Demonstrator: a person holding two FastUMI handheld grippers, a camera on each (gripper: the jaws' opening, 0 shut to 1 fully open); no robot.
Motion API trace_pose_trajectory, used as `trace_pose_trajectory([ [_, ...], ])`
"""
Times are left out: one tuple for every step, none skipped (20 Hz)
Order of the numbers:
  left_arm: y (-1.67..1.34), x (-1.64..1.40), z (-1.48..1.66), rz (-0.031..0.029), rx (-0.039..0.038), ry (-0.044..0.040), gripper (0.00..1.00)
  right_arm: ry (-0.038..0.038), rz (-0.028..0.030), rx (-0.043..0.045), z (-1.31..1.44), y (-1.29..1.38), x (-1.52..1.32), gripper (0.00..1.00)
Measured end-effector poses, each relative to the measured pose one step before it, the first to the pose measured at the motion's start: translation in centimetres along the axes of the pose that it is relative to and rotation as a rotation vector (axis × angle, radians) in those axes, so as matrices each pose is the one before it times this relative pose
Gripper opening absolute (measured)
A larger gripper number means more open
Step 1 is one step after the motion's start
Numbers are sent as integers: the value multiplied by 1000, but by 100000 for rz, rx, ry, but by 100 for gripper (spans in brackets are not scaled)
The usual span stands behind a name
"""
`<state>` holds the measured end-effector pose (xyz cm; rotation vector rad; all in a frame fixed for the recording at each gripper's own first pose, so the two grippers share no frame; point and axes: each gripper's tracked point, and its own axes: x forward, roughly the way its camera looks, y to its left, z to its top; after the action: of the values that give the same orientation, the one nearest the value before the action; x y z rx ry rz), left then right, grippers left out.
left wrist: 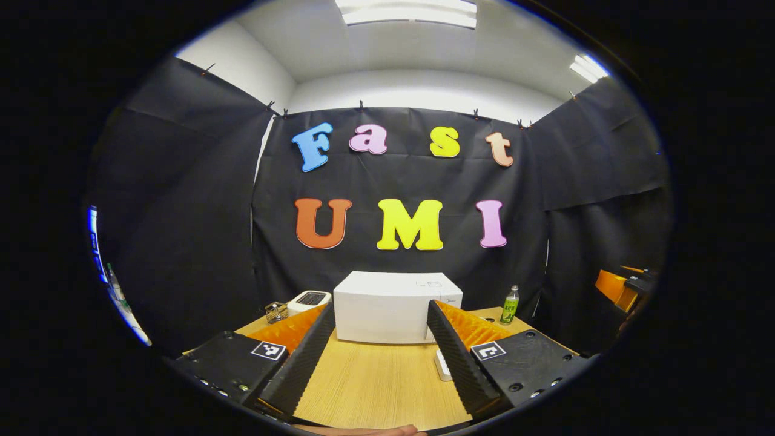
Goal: Open the microwave oven with the left hand, put the food in, and close the microwave oven.
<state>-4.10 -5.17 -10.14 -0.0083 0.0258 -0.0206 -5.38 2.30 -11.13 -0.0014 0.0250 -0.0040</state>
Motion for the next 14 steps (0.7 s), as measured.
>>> trace_pose_trajectory([
  [43,-17,-213,-164,176,368,95,224,107,-271,-72,19,-37,91],
  [-40,0,-83,-201,26,258,95,73,277,-115,-58,134,9,91],
  [29,-139,-40,230,-39,111,95,258,270,-1,-80,155,-19,91],
  [312,-51,32,908,43,-383,95,35,264,171,-16,105,-59,91],
  [295,173,178,1063,57,-865,95,-164,354,177,81,72,-63,91],
  [322,-65,219,545,-98,-690,95,-87,50,143,24,90,-16,91],
  [-95,-139,-112,-151,-411,-95,95,-155,-16,46,-26,-137,7,91],
  [-32,10,-70,-124,-537,99,95,-141,-108,141,33,-58,6,91],
  [70,8,-80,2,-460,117,95,-127,-316,83,30,45,-57,91],
  [128,7,-144,-118,-281,144,95,47,43,111,-11,-34,-1,91],
  [95,64,-159,-219,-182,309,95,87,239,190,-43,135,-48,91],
  [69,-28,-211,-195,76,604,95,-147,174,249,-50,98,-14,91],
  [5,47,-364,-89,18,667,95,49,60,-59,-16,37,-18,91],
  [84,13,-192,-113,-26,735,95,-1,180,-38,-93,68,21,90],
])
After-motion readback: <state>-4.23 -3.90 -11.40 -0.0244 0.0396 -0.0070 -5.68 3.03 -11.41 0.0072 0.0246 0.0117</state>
